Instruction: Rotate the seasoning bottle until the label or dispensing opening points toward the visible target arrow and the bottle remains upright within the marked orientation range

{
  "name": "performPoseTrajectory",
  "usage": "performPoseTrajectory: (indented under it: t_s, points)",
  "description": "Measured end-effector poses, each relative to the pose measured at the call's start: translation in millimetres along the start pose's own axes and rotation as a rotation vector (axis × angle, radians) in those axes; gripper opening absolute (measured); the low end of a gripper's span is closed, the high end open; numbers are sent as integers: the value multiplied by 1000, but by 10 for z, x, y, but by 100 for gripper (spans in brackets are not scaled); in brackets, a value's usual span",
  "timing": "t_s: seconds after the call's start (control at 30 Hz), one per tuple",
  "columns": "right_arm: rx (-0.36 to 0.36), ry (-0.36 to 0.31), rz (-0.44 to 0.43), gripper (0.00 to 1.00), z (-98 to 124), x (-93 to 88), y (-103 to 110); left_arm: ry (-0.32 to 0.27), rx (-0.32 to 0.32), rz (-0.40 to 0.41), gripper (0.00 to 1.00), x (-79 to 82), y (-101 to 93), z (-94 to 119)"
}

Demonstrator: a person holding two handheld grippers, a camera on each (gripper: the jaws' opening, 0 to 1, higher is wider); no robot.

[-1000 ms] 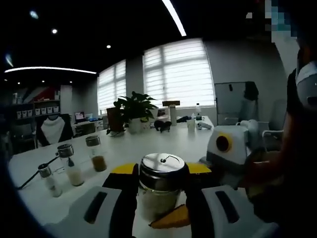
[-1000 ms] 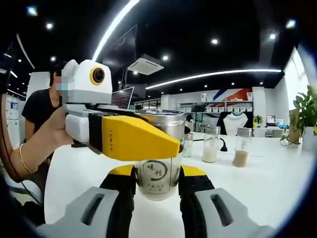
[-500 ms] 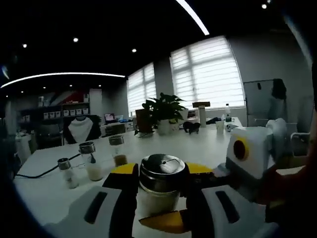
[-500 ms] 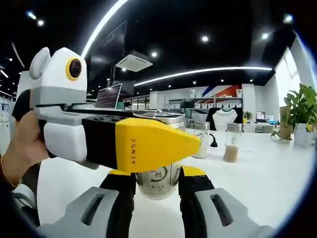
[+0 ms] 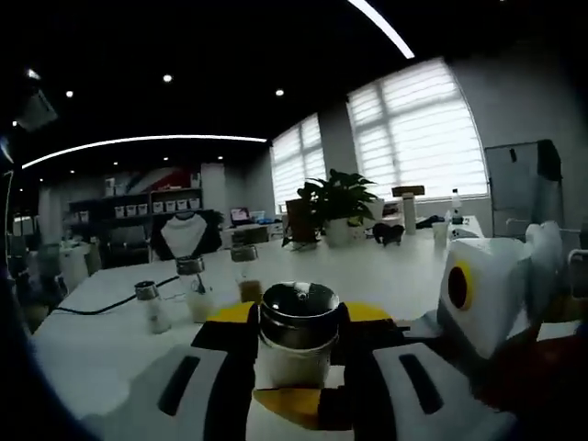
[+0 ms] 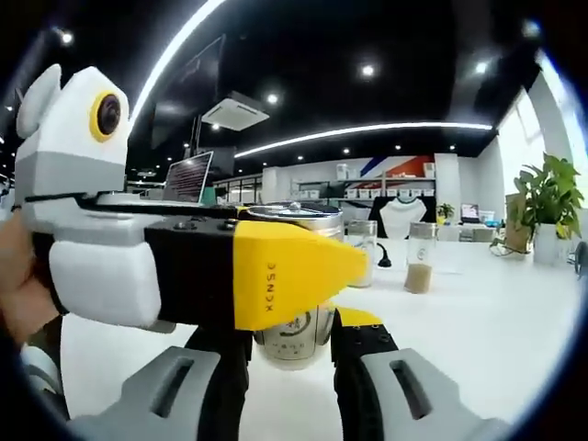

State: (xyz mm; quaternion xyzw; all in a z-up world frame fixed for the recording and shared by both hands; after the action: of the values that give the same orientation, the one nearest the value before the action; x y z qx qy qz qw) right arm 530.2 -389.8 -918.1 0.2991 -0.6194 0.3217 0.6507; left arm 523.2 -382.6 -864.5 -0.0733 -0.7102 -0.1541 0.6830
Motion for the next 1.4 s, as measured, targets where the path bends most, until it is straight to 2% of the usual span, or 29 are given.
performPoseTrajectory:
  t_s: [0.1, 0.2, 0.3, 0.33, 0.6, 1.0, 1.13, 1.2, 1.27, 1.4]
  points:
    - [-13, -2, -1, 31, 4, -12, 13, -4, 20, -12, 37, -8, -55, 45]
    - [-36, -4, -6, 31, 20, -25, 12, -2, 42, 12, 36, -14, -40, 41]
    - [-62, -9, -3, 31, 37, -42, 0, 11, 65, -32, 36, -83, -75, 46]
    - [-65, -10, -5, 31, 38, -48, -3, -3, 70, -22, 36, -62, -83, 57]
    - [-46, -4, 9, 31, 35, -70, -7, 0, 79, -3, 37, -80, -50, 59]
    - [-35, -31, -5, 31, 64, -23, -9, -10, 18, 5, 36, -59, -53, 63]
    - [-26, -35, 3, 31, 63, 1, -11, -20, -22, -12, 36, -50, -43, 66]
    - [-27, -58, 6, 31, 73, 30, -7, -39, -44, -40, 36, -23, -60, 63]
    - [-24, -64, 10, 31, 75, 48, 2, -48, -45, -66, 36, -12, -63, 73]
    - [-11, -68, -5, 31, 65, 69, 17, -54, -55, -63, 36, -7, -42, 73]
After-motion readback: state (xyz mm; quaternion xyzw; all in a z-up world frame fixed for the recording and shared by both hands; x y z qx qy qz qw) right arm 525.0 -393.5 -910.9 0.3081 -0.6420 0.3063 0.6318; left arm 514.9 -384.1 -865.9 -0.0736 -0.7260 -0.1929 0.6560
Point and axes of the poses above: the point that each gripper's makers call its tool centre point, and the gripper's own axes: z roughly backward along the fingers, y roughly to its left, x roughly out of its top, the point moved 3 cm from there along z, roughly backward along the fingers, and after that the axes turned 15 degrees about x, right-handed, at the moved point
